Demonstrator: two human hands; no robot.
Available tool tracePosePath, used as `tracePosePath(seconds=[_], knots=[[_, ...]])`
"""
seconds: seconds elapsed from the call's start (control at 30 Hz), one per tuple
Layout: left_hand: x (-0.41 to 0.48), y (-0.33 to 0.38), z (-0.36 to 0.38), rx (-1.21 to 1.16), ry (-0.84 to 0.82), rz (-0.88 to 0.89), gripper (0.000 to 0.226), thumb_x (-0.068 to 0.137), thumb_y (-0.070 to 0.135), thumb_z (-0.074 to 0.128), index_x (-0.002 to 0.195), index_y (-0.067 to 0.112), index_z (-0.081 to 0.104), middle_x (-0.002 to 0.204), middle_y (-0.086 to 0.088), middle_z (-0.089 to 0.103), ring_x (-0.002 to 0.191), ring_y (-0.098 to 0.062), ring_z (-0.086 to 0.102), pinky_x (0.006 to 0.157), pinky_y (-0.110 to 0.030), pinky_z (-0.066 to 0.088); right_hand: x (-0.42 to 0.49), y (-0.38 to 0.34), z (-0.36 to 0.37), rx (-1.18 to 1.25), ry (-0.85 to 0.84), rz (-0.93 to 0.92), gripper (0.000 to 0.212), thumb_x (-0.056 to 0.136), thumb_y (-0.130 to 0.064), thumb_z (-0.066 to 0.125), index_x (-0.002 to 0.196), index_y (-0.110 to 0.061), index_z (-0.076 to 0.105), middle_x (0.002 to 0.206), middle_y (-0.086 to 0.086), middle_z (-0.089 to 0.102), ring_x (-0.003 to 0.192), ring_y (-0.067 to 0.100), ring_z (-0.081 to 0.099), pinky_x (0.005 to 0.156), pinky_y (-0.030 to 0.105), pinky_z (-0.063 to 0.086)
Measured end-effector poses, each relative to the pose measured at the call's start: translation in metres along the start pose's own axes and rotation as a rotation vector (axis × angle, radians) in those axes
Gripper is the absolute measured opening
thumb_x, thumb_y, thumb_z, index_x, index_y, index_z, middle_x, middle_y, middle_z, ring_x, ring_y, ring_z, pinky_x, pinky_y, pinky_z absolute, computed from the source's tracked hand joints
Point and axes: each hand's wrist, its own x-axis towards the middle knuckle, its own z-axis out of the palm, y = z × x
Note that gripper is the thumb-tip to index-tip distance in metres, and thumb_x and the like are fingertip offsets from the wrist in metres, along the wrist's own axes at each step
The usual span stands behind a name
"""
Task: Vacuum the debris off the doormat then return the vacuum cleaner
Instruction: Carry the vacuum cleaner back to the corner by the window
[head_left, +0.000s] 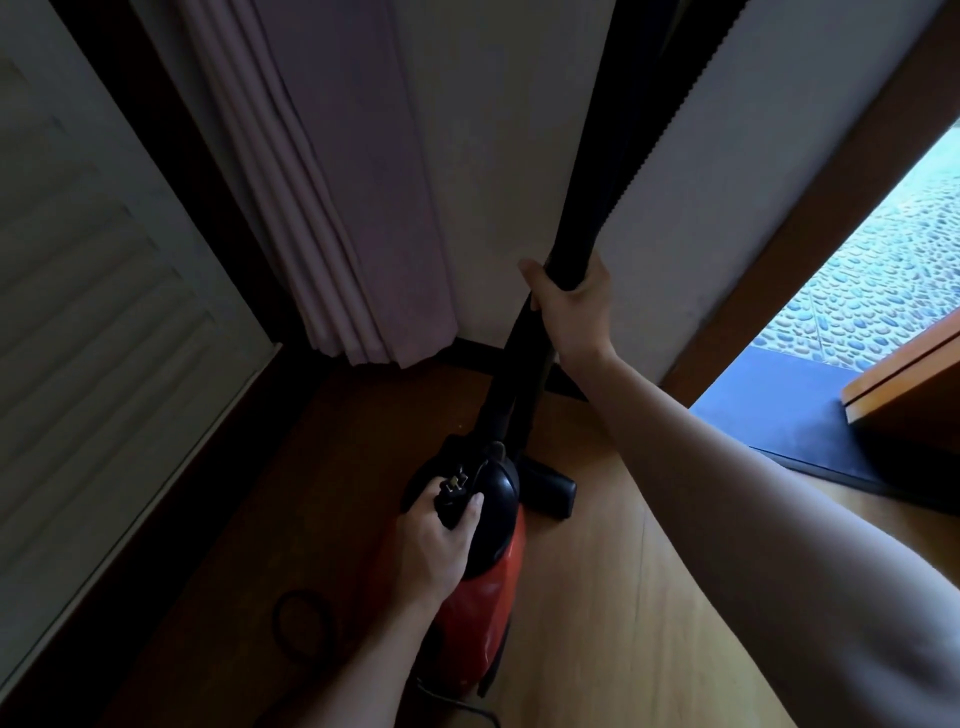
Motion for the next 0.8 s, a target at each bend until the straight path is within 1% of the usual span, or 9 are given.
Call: tracePosePath(seconds=[0.1,0.2,0.27,0.33,0.4,0.53,0.63,0.73,0.8], knots=[[0.004,-0.001,0.003,-0.016,0.008,-0.024,0.022,0.089,0.040,0.067,0.100,0.020,0.070,0.088,0.011,0.072,0.085,-0.003,0.068,0.079,-0.031,0.059,0.009,0.001,0.001,-0.038,-0.017,0.003,0.028,0.092,-0.019,0.077,0.079,-0.024,0.054,0.070,0.002,0.060,0.060,0.013,0.058,0.059,0.023,0.050],[0.015,0.003,0.008,-0.022,0.020,-0.012,0.020,0.089,0.038,0.068,0.098,0.021,0.071,0.087,0.011,0.072,0.083,-0.002,0.068,0.077,-0.031,0.059,0.025,0.004,0.000,-0.057,-0.063,-0.005,0.026,0.092,-0.021,0.077,0.078,-0.022,0.055,0.068,0.001,0.061,0.060,0.014,0.059,0.061,0.025,0.052],[0.022,0.006,0.010,-0.027,0.014,-0.010,0.017,0.090,0.036,0.068,0.098,0.022,0.070,0.086,0.013,0.070,0.082,-0.001,0.067,0.076,-0.029,0.059,0.032,0.006,0.000,-0.053,-0.101,-0.015,0.026,0.092,-0.018,0.075,0.077,-0.014,0.054,0.067,0.003,0.059,0.059,0.015,0.058,0.061,0.028,0.051],[0.024,0.007,0.012,-0.021,0.005,-0.014,0.018,0.090,0.038,0.067,0.099,0.022,0.069,0.087,0.013,0.070,0.083,-0.002,0.067,0.076,-0.028,0.058,0.036,0.009,0.000,-0.048,-0.122,-0.022,0.025,0.091,-0.014,0.074,0.078,-0.010,0.053,0.066,0.007,0.056,0.058,0.017,0.057,0.060,0.032,0.050],[0.022,0.004,0.012,-0.013,0.008,-0.017,0.021,0.090,0.040,0.066,0.100,0.021,0.069,0.087,0.012,0.070,0.082,-0.003,0.067,0.075,-0.029,0.059,0.035,0.011,0.002,-0.043,-0.123,-0.023,0.025,0.091,-0.013,0.074,0.078,-0.011,0.052,0.067,0.008,0.055,0.059,0.018,0.056,0.059,0.033,0.050],[0.017,0.001,0.009,-0.002,0.009,-0.012,0.014,0.091,0.035,0.066,0.090,0.021,0.066,0.077,0.009,0.068,0.072,-0.002,0.067,0.068,-0.031,0.059,0.030,0.016,0.008,-0.047,-0.117,-0.007,0.031,0.089,-0.019,0.076,0.072,-0.018,0.051,0.070,0.005,0.057,0.063,0.019,0.059,0.061,0.034,0.052],[0.016,-0.003,0.008,0.012,-0.004,-0.006,0.015,0.091,0.035,0.066,0.087,0.020,0.064,0.075,0.007,0.068,0.069,-0.005,0.067,0.065,-0.032,0.058,0.032,0.018,0.012,-0.049,-0.101,0.005,0.031,0.090,-0.019,0.077,0.072,-0.022,0.051,0.071,0.009,0.057,0.065,0.019,0.058,0.062,0.034,0.051],[0.017,-0.003,0.009,0.013,0.006,-0.008,0.015,0.091,0.034,0.066,0.089,0.019,0.065,0.076,0.008,0.067,0.071,-0.004,0.066,0.065,-0.028,0.057,0.033,0.019,0.014,-0.062,-0.093,0.019,0.028,0.088,-0.024,0.076,0.073,-0.025,0.052,0.074,0.009,0.058,0.068,0.021,0.059,0.066,0.036,0.052],[0.016,0.001,0.008,0.019,0.006,0.004,0.013,0.091,0.032,0.067,0.089,0.019,0.066,0.075,0.010,0.067,0.070,-0.001,0.065,0.062,-0.017,0.054,0.031,0.019,0.014,-0.075,-0.097,0.021,0.026,0.088,-0.024,0.074,0.074,-0.024,0.052,0.075,0.009,0.058,0.069,0.021,0.060,0.067,0.036,0.053]])
